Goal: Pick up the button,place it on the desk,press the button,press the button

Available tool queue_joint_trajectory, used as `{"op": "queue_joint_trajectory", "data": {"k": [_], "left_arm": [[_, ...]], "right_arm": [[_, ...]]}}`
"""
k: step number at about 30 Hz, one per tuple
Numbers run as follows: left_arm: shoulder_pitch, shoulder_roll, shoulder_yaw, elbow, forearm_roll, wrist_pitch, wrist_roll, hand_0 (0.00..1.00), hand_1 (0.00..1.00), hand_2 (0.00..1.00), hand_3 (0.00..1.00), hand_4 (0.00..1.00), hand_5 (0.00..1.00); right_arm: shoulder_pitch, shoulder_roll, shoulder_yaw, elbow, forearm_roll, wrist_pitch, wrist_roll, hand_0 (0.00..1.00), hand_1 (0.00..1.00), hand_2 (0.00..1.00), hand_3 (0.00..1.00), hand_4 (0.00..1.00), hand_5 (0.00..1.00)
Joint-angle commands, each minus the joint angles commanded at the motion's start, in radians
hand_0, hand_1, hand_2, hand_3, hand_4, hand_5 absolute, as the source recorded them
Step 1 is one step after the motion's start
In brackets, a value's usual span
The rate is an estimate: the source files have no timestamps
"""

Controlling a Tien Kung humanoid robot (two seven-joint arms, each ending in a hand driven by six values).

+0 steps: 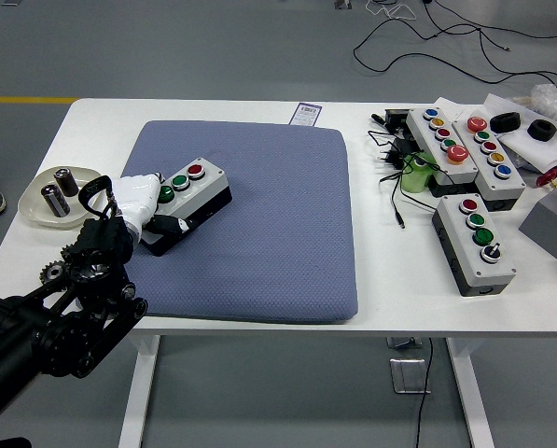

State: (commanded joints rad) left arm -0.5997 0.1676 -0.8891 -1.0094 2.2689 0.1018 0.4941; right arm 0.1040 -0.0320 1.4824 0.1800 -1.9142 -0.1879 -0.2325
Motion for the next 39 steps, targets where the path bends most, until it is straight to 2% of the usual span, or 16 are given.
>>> {"op": "queue_joint_trajectory", "data": {"k": [4, 9, 15, 21, 24, 28, 34, 39], "left_arm": [[-0.005, 0.036, 0.022, -0.020, 0.000, 0.046, -0.083, 0.004, 0.002, 0.002, 0.213, 0.629, 0.002], [-0.023, 0.101, 0.067, -0.040, -0.058, 0.123, -0.262, 0.003, 0.002, 0.002, 0.222, 0.667, 0.002], [-0.042, 0.151, 0.105, -0.045, -0.089, 0.179, -0.485, 0.005, 0.002, 0.002, 0.223, 0.683, 0.002], [-0.084, 0.196, 0.190, -0.054, -0.085, 0.207, -0.646, 0.009, 0.002, 0.002, 0.224, 0.661, 0.002], [-0.104, 0.210, 0.232, -0.054, -0.080, 0.210, -0.685, 0.009, 0.002, 0.002, 0.224, 0.661, 0.002], [-0.122, 0.215, 0.267, -0.038, -0.071, 0.202, -0.706, 0.014, 0.002, 0.002, 0.224, 0.670, 0.002], [-0.120, 0.212, 0.256, 0.001, -0.053, 0.183, -0.710, 0.010, 0.002, 0.002, 0.233, 0.703, 0.002], [-0.109, 0.229, 0.249, 0.007, -0.052, 0.182, -0.711, 0.009, 0.002, 0.002, 0.235, 0.706, 0.002]], "right_arm": [[-0.001, 0.001, 0.003, 0.000, -0.003, 0.000, -0.001, 0.673, 0.658, 0.674, 0.624, 0.310, 0.173], [-0.003, 0.002, 0.007, 0.000, -0.007, 0.001, -0.003, 0.673, 0.658, 0.674, 0.624, 0.310, 0.173], [-0.002, 0.004, 0.006, 0.000, -0.004, 0.001, -0.003, 0.673, 0.658, 0.674, 0.624, 0.310, 0.173], [0.000, 0.003, 0.006, 0.000, -0.007, 0.001, -0.003, 0.673, 0.658, 0.674, 0.624, 0.310, 0.173], [0.002, 0.003, 0.004, 0.000, -0.005, 0.001, -0.003, 0.673, 0.658, 0.674, 0.624, 0.310, 0.173], [0.004, 0.003, 0.000, 0.000, -0.001, 0.001, -0.004, 0.673, 0.658, 0.674, 0.624, 0.310, 0.173], [0.006, 0.005, -0.005, 0.000, 0.002, 0.001, -0.004, 0.673, 0.658, 0.674, 0.624, 0.310, 0.173], [0.006, 0.004, -0.003, 0.000, 0.001, 0.001, -0.003, 0.673, 0.658, 0.674, 0.624, 0.310, 0.173]]}}
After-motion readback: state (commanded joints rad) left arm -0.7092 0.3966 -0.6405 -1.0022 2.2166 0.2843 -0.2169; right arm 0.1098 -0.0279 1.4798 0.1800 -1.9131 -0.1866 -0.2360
